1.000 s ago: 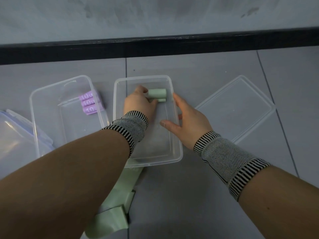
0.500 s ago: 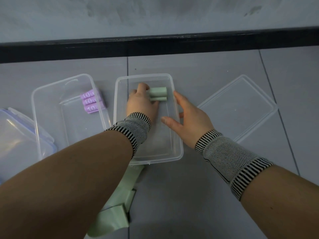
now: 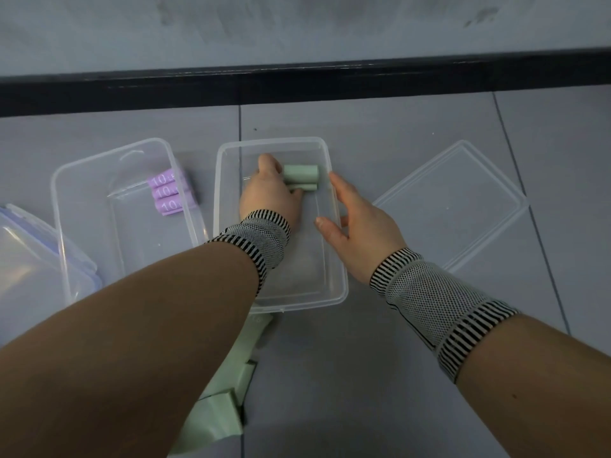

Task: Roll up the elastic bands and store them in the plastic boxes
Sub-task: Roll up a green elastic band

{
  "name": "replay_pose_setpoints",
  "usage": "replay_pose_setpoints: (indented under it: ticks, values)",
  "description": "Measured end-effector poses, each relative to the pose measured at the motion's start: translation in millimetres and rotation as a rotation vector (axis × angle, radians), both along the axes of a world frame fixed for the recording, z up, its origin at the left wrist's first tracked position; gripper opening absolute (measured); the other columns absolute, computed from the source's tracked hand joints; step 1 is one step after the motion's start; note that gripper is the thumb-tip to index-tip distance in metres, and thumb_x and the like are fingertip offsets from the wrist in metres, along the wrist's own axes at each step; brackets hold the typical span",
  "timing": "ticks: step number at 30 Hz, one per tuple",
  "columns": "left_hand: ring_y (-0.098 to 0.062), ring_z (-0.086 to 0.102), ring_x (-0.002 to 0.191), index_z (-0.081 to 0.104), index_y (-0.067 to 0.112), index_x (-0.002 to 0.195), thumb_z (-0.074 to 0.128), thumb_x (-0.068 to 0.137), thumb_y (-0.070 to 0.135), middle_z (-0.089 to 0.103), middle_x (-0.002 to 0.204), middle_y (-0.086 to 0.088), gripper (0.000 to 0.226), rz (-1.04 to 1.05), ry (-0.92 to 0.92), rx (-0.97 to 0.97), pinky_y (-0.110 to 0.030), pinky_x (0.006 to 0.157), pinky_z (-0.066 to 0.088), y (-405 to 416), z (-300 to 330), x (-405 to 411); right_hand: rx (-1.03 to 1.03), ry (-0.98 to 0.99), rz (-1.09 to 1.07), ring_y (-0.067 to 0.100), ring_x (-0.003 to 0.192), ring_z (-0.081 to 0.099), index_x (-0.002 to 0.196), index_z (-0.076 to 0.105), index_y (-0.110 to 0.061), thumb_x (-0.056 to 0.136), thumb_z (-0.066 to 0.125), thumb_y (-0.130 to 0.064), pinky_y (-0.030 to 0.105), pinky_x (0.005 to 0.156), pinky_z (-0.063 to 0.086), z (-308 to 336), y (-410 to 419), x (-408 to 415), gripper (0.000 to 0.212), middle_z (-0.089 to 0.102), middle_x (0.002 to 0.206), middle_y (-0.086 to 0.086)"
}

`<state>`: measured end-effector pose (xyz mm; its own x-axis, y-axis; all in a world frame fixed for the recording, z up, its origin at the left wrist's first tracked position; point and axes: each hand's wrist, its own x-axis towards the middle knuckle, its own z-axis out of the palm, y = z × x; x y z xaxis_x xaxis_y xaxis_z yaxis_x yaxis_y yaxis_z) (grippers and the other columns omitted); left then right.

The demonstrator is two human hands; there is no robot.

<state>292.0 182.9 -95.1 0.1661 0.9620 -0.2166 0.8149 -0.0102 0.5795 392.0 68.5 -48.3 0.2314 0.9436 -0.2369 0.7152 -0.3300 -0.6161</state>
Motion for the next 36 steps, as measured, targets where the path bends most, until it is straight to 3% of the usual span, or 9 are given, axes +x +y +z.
replay_pose_setpoints:
  ticks: [2, 4, 6, 9, 11, 14, 20, 26, 36]
  values:
    - [-0.024, 0.059, 0.09, 0.04, 0.018, 0.11, 0.067, 0.082, 0.024, 0.062, 0.102, -0.005, 0.039, -0.009, -0.007, -0.018, -0.032, 0.075, 0.047, 0.3, 1.1, -1.5, 0.007, -0.002, -0.015, 0.02, 0.109, 0.058, 0.151, 0.014, -0.029, 0.096, 0.048, -0.031, 0.032, 0.095, 0.044, 1.1, 0.5, -1.3, 0.064, 0.049, 0.14, 0.0]
    - [-0.024, 0.058, 0.092, 0.041, 0.017, 0.114, 0.066, 0.082, 0.023, 0.062, 0.103, -0.005, 0.04, -0.018, -0.008, -0.025, -0.03, 0.075, 0.045, 1.3, 1.9, -1.9, 0.007, 0.001, -0.036, 0.022, 0.087, 0.057, 0.15, 0.017, -0.027, 0.096, 0.045, -0.022, 0.034, 0.088, 0.047, 2.4, 2.6, -2.0, 0.062, 0.06, 0.112, 0.002]
    - [-0.022, 0.057, 0.092, 0.042, 0.017, 0.118, 0.065, 0.083, 0.022, 0.061, 0.103, -0.005, 0.041, -0.028, -0.007, -0.021, -0.028, 0.073, 0.042, 2.9, 3.1, -0.8, 0.002, 0.0, -0.041, 0.015, 0.075, 0.047, 0.15, 0.018, -0.026, 0.096, 0.043, -0.019, 0.034, 0.083, 0.047, 1.8, 5.4, -0.1, 0.061, 0.047, 0.08, -0.007]
    - [-0.018, 0.053, 0.086, 0.042, 0.017, 0.123, 0.064, 0.085, 0.021, 0.061, 0.103, -0.004, 0.044, -0.043, -0.008, -0.017, -0.026, 0.071, 0.04, 6.3, 6.3, 3.3, 0.005, 0.002, -0.049, 0.012, 0.074, 0.043, 0.15, 0.018, -0.025, 0.097, 0.043, -0.019, 0.031, 0.079, 0.044, -0.9, 10.4, 5.6, 0.059, 0.029, 0.067, -0.016]
    - [-0.015, 0.05, 0.083, 0.042, 0.017, 0.125, 0.063, 0.086, 0.02, 0.061, 0.104, -0.004, 0.044, -0.05, -0.001, -0.015, -0.025, 0.069, 0.039, 8.6, 8.1, 5.7, 0.005, 0.008, -0.057, 0.014, 0.073, 0.045, 0.151, 0.018, -0.025, 0.097, 0.043, -0.02, 0.03, 0.078, 0.044, -0.5, 12.8, 8.0, 0.06, 0.039, 0.073, -0.011]
    - [-0.015, 0.051, 0.083, 0.042, 0.018, 0.126, 0.061, 0.087, 0.018, 0.061, 0.107, -0.005, 0.044, -0.041, -0.001, -0.018, -0.024, 0.069, 0.039, 9.8, 9.4, 7.2, 0.005, 0.023, -0.063, 0.024, 0.083, 0.057, 0.15, 0.017, -0.026, 0.097, 0.043, -0.021, 0.032, 0.085, 0.047, 1.5, 14.3, 10.3, 0.06, 0.061, 0.106, 0.004]
    - [-0.019, 0.056, 0.095, 0.042, 0.018, 0.127, 0.061, 0.087, 0.017, 0.058, 0.114, -0.006, 0.045, -0.047, -0.002, -0.034, -0.027, 0.076, 0.044, 7.3, 13.9, 2.1, 0.013, -0.023, -0.042, 0.025, 0.096, 0.061, 0.151, 0.016, -0.027, 0.097, 0.045, -0.024, 0.037, 0.092, 0.047, 3.5, 20.8, 10.8, 0.06, 0.054, 0.135, 0.006]
    - [-0.018, 0.057, 0.105, 0.043, 0.02, 0.128, 0.057, 0.09, 0.017, 0.058, 0.12, -0.001, 0.04, -0.025, -0.044, -0.043, -0.026, 0.085, 0.045, 4.7, 26.4, -6.9, 0.012, -0.073, -0.054, 0.022, 0.087, 0.061, 0.151, 0.015, -0.028, 0.098, 0.044, -0.025, 0.033, 0.088, 0.047, 0.6, 29.8, 11.6, 0.06, 0.055, 0.132, 0.007]
    - [-0.011, 0.058, 0.105, 0.049, 0.021, 0.126, 0.059, 0.09, 0.02, 0.061, 0.116, 0.004, 0.038, -0.061, -0.103, -0.008, -0.019, 0.085, 0.042, -2.6, 45.5, -19.4, 0.061, -0.056, -0.096, 0.02, 0.111, 0.057, 0.149, 0.019, -0.031, 0.095, 0.045, -0.045, 0.036, 0.096, 0.046, 0.8, 20.6, 7.6, 0.061, 0.043, 0.142, 0.002]
